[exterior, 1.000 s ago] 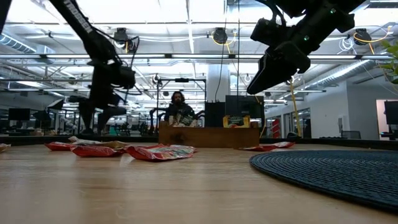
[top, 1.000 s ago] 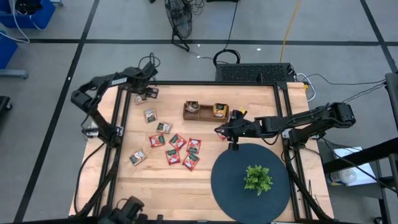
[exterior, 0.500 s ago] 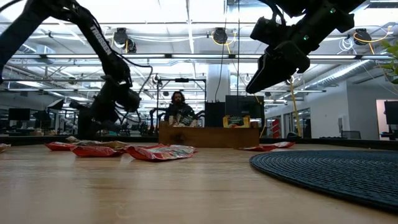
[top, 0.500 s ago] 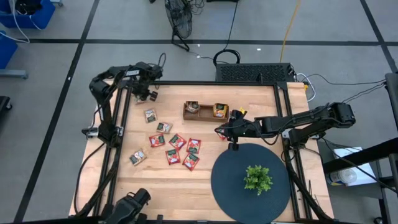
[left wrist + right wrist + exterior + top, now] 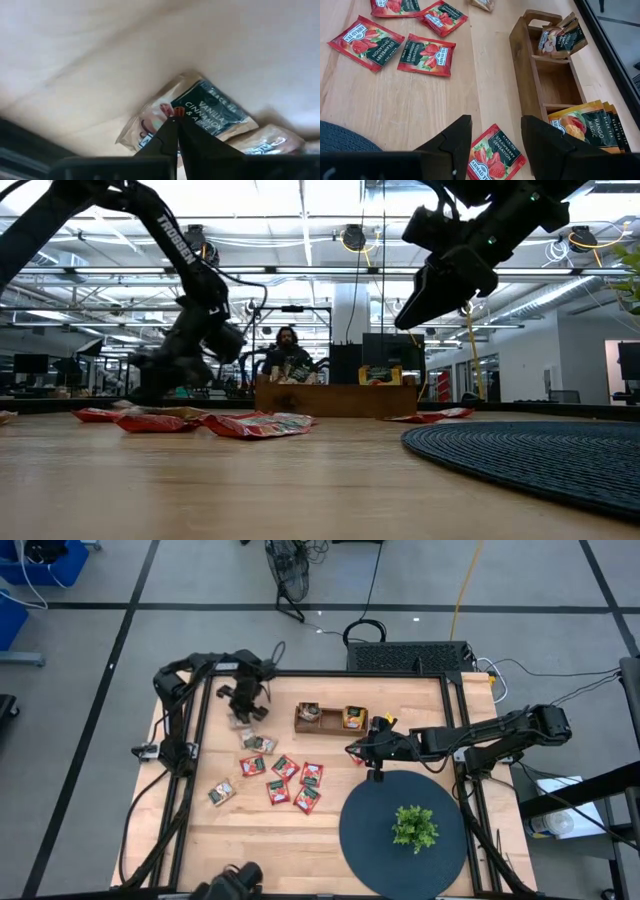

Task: Pick & Place Tea
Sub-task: Put the brown tea bag into the left section wooden organizer

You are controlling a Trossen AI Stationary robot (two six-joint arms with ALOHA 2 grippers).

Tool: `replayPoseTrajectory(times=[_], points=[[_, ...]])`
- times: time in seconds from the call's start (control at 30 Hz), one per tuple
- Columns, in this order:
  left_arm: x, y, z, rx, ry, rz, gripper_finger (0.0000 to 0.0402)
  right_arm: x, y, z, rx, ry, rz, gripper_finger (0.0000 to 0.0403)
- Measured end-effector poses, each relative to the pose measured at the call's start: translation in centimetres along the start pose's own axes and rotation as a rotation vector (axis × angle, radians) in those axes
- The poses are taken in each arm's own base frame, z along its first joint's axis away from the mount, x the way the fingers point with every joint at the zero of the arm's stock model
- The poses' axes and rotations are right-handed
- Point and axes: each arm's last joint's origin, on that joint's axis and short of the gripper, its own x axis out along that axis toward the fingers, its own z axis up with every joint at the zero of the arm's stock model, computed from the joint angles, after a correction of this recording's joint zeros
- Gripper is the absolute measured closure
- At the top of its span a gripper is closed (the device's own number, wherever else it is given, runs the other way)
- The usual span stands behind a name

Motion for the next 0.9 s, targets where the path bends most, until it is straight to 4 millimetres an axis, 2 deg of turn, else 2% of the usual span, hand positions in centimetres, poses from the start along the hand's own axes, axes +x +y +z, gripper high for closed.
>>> replayPoseTrajectory(times=[0.13, 0.27, 0.47, 0.7, 0.8, 0.9], points=[[0.1, -2.5, -0.5, 0.118, -0.013, 0.032, 0.0397, 0.0, 0.0, 0.1, 0.001, -0.008, -0.001, 0.0248], [-0.3, -5.2, -1.3, 0.243, -0.077, 0.041, 0.0385, 0.0, 0.0, 0.2, 0.002, -0.018, -0.001, 0.0248], [-2.8, -9.0, -4.2, 0.435, -0.231, 0.033, 0.0397, 0.0, 0.0, 0.2, 0.006, -0.024, -0.002, 0.0248], [-6.7, -10.7, -9.2, 0.434, -0.485, 0.181, 0.0384, 0.0, 0.0, 0.2, 0.005, -0.024, -0.002, 0.0248], [-6.8, -11.2, -10.3, 0.389, -0.558, 0.152, 0.0377, 0.0, 0.0, 0.2, 0.004, -0.024, -0.001, 0.0248], [-5.9, -12.2, -11.0, 0.334, -0.544, 0.067, 0.0351, 0.0, 0.0, 0.2, 0.003, -0.024, -0.001, 0.0248]])
